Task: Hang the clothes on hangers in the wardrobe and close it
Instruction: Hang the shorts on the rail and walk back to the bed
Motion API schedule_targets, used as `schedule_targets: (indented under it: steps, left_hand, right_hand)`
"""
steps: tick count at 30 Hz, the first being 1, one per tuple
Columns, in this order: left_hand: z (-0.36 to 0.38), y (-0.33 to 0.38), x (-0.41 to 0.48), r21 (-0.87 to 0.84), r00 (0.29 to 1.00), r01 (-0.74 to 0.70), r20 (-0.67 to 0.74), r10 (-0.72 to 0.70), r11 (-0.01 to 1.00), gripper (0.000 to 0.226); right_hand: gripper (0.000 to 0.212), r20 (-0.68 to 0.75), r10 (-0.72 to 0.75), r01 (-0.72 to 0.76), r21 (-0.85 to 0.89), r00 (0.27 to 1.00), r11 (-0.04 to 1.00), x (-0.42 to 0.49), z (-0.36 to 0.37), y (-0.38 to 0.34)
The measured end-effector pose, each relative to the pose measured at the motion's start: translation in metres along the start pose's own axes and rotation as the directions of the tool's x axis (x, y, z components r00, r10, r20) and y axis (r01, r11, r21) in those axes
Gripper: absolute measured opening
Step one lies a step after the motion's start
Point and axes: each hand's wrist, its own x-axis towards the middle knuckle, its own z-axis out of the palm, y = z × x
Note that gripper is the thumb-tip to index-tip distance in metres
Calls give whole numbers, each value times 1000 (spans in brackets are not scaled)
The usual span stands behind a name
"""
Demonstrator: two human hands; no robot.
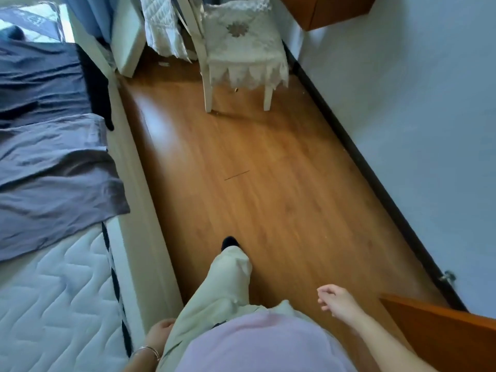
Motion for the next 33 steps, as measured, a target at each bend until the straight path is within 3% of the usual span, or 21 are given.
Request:
schedule_targets:
  steps: [5, 10, 17, 22, 25, 30, 33]
  left_hand:
    - [-79, 115, 32, -279, 994, -89, -92, 66, 956, 28]
    - [-138, 199, 59, -365, 969, -237, -155, 193, 900, 26]
    - [-153, 230, 101, -403, 997, 26, -61, -55, 915, 10]
    - [-183, 263, 117, -529, 973, 183, -22, -229, 829, 24]
    - [-216, 299, 131, -733, 963, 121, -78, -259, 670, 11]
    - [-274, 349, 141, -743, 970, -94, -219, -108, 662, 13]
    - [-299, 350, 161, -780, 970, -67, -197, -144, 622, 12]
  right_hand:
    - [16, 34, -76, 78, -63, 997, 995, 29, -19, -135]
    - [16, -5, -159, 159, -51, 987, 986, 62, -30, -239]
    - [23, 49, -67, 76, -233, 997, 970, 141, -48, -339]
    - [18, 116, -96, 136, -413, 989, 901, 186, -76, -460]
    - [18, 105, -145, 177, -453, 984, 874, 209, -79, -542]
    - [15, 191, -290, 347, -494, 938, 797, 210, -41, -661]
    - [14, 269, -321, 417, -502, 908, 758, 212, 2, -715]
